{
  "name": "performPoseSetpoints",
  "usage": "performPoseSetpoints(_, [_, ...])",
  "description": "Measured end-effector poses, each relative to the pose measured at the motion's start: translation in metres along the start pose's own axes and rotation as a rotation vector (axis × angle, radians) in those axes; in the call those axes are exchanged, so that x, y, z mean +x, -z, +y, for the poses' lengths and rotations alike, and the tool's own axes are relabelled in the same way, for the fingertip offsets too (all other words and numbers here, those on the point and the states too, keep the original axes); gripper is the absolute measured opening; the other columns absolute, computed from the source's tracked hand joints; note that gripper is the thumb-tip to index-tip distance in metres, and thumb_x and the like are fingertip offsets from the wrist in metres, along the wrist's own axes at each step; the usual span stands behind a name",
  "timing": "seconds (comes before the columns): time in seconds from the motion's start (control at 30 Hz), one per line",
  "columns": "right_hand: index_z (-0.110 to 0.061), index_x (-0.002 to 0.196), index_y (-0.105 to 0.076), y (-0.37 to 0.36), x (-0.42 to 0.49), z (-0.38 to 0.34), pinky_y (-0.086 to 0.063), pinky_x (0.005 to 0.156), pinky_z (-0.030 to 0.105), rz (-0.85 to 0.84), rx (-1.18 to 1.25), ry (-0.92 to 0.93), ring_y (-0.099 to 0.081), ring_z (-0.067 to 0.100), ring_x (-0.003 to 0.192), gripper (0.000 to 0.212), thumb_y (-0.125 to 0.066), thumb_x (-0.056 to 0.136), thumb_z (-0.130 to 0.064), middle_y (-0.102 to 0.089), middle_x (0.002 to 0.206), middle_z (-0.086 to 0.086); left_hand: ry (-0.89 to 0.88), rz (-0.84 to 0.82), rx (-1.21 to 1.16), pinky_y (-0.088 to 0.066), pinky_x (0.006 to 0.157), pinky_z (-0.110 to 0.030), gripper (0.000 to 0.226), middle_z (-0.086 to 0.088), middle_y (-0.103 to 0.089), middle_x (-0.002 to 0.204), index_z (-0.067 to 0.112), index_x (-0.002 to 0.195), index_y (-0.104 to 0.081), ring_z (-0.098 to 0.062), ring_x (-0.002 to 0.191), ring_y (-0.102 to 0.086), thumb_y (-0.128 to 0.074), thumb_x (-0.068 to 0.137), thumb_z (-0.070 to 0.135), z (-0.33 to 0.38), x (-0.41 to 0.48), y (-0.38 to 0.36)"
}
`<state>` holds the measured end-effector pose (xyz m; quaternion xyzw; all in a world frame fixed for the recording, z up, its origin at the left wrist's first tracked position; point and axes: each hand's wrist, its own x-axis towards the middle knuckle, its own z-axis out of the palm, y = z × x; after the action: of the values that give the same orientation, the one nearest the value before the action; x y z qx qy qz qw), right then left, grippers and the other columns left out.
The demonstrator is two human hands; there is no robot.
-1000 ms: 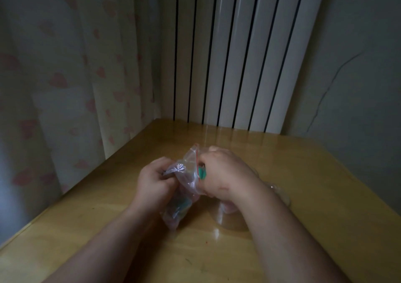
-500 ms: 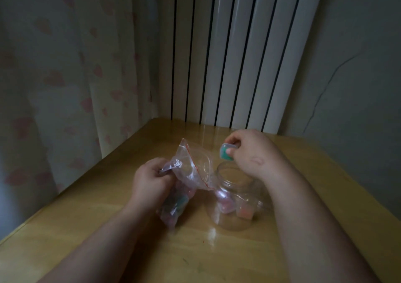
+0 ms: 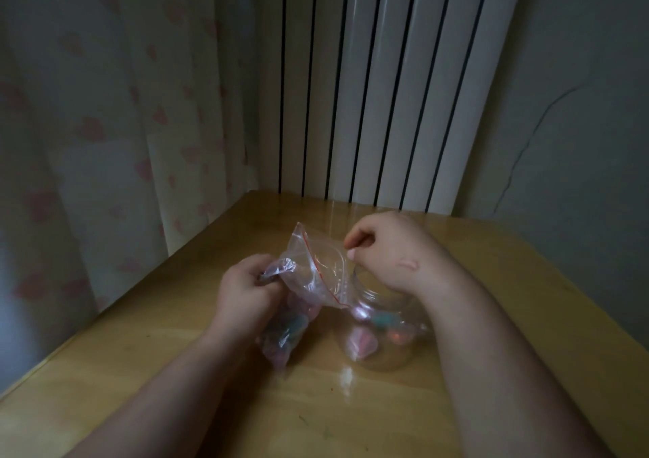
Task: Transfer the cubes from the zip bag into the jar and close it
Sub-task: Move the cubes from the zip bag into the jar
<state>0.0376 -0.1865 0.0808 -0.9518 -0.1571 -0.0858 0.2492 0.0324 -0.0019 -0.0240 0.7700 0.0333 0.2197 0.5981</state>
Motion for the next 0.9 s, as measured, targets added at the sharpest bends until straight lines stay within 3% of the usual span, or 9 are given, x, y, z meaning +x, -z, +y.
performPoseSetpoints(0.13, [-0.026,0.105,-0.072,-0.019,-0.002,-0.015,-0.051,0.083,0.028,-0.067,0.001,0.082,-0.062,0.012,0.095,0.025,-0.056,0.093,-0.011,-0.068,0.104,-0.007,-0.01,0.003,-0.028,-0.048,0.059,-0.034,0.006,-0.01,-0.063,0.066,0.019,0.067,-0.067,-0.023,0.066,-0.061,-0.062,0.063,0.018,0.001,-0.001,0.0])
performPoseSetpoints(0.3, [-0.033,0.109,-0.068,-0.028,-0.003,-0.018,-0.055,0.085,0.037,-0.073,-0.001,0.104,-0.062,0.011,0.098,0.037,-0.055,0.09,-0.004,-0.066,0.106,-0.012,-0.039,-0.016,-0.142,-0.044,0.064,-0.034,0.015,-0.02,-0.06,0.07,0.0,0.07,-0.062,-0.025,0.067,-0.057,-0.061,0.064,0.013,0.002,-0.002,0.003])
performPoseSetpoints(0.43, [-0.031,0.108,-0.068,-0.027,-0.007,-0.023,-0.05,0.077,0.028,-0.111,0.033,0.215,-0.06,0.007,0.092,0.023,-0.05,0.097,-0.02,-0.066,0.103,-0.011,-0.038,0.015,-0.21,-0.05,0.066,-0.04,0.016,-0.016,-0.065,0.076,0.004,0.078,-0.066,-0.031,0.072,-0.063,-0.061,0.064,0.01,0.005,-0.002,0.006])
performPoseSetpoints(0.57, [-0.028,0.085,-0.067,-0.024,-0.013,-0.028,-0.049,0.069,0.034,-0.178,0.077,0.237,-0.058,0.01,0.077,0.029,-0.047,0.097,-0.045,-0.063,0.082,-0.008,-0.018,0.022,-0.23,-0.053,0.067,-0.042,0.007,-0.013,-0.067,0.075,0.004,0.081,-0.065,-0.029,0.072,-0.066,-0.062,0.083,-0.002,0.009,-0.006,0.009])
performPoseSetpoints(0.67, [-0.033,0.107,-0.069,-0.02,-0.014,-0.027,-0.05,0.081,0.033,-0.268,0.064,0.224,-0.06,0.008,0.094,0.025,-0.052,0.092,-0.046,-0.067,0.104,-0.011,0.02,0.019,-0.238,-0.055,0.076,-0.05,0.007,-0.017,-0.069,0.083,0.004,0.085,-0.066,-0.036,0.08,-0.067,-0.061,0.084,-0.002,0.011,-0.005,0.012])
performPoseSetpoints(0.77, [-0.031,0.127,-0.06,-0.015,-0.012,-0.024,-0.047,0.087,0.029,-0.336,0.013,0.235,-0.055,0.01,0.108,0.039,-0.058,0.088,-0.038,-0.061,0.124,-0.007,0.072,0.053,-0.256,-0.055,0.08,-0.047,0.018,-0.015,-0.071,0.084,0.01,0.085,-0.07,-0.035,0.084,-0.068,-0.059,0.084,-0.003,0.01,-0.003,0.013])
performPoseSetpoints(0.83, [-0.036,0.13,-0.054,-0.018,-0.012,-0.025,-0.047,0.087,0.034,-0.314,-0.082,0.205,-0.051,0.013,0.105,0.056,-0.067,0.078,-0.053,-0.054,0.119,-0.007,0.067,0.042,-0.285,-0.053,0.076,-0.042,0.021,-0.014,-0.072,0.083,0.013,0.085,-0.072,-0.033,0.081,-0.067,-0.06,0.083,-0.004,0.011,-0.003,0.013])
performPoseSetpoints(0.9, [-0.036,0.119,-0.057,-0.027,-0.013,-0.027,-0.047,0.085,0.036,-0.228,-0.228,0.199,-0.05,0.014,0.1,0.051,-0.072,0.074,-0.054,-0.055,0.108,-0.01,0.035,-0.021,-0.311,-0.053,0.075,-0.044,0.014,-0.015,-0.071,0.083,0.01,0.087,-0.072,-0.037,0.08,-0.067,-0.065,0.081,-0.001,0.011,-0.003,0.013])
